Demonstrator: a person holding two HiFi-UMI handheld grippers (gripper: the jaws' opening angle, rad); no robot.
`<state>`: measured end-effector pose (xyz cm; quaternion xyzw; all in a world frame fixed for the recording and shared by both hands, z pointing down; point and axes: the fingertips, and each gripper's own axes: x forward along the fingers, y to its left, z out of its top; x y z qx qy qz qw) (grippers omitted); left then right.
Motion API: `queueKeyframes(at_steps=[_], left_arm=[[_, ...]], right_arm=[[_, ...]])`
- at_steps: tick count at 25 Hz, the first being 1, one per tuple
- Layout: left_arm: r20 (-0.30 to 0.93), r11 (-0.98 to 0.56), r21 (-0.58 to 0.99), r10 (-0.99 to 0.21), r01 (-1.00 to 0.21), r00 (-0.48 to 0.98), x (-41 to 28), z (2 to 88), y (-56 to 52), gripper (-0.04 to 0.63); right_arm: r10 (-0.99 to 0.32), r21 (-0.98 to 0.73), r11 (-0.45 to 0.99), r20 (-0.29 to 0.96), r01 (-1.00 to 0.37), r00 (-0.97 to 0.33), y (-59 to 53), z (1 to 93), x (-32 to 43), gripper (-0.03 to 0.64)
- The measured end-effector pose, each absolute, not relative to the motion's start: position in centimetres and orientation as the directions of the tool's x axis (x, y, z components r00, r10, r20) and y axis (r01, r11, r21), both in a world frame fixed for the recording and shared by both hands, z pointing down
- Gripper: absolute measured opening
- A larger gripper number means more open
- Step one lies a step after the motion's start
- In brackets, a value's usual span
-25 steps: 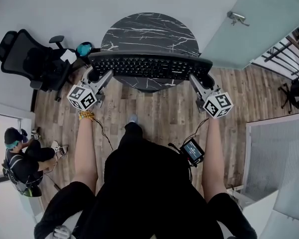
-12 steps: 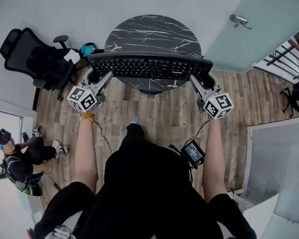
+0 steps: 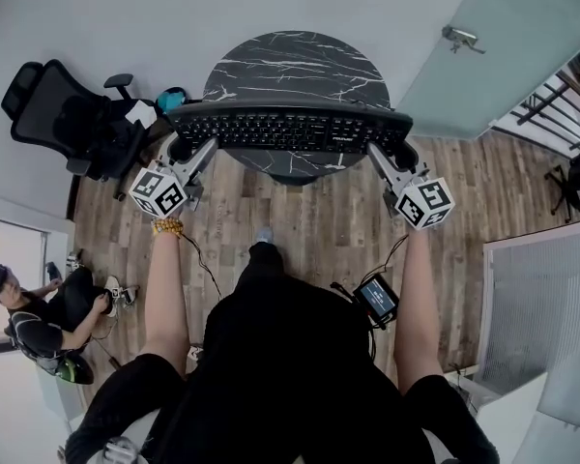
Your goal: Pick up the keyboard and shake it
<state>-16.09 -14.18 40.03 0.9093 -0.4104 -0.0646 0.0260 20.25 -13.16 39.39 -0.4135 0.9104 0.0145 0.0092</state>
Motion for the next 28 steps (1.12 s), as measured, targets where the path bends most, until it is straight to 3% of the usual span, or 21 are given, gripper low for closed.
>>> queueKeyframes(at_steps=[28], left_arm=[[-0.078,-0.666,0.072,-0.746,-0.743,0.661,-18.1,40.4,-12.5,0.305]], right_arm=[[-0.742,0.154,0.660,-0.020,-0.735,-0.670,-12.2,39.0,17.9,0.242]])
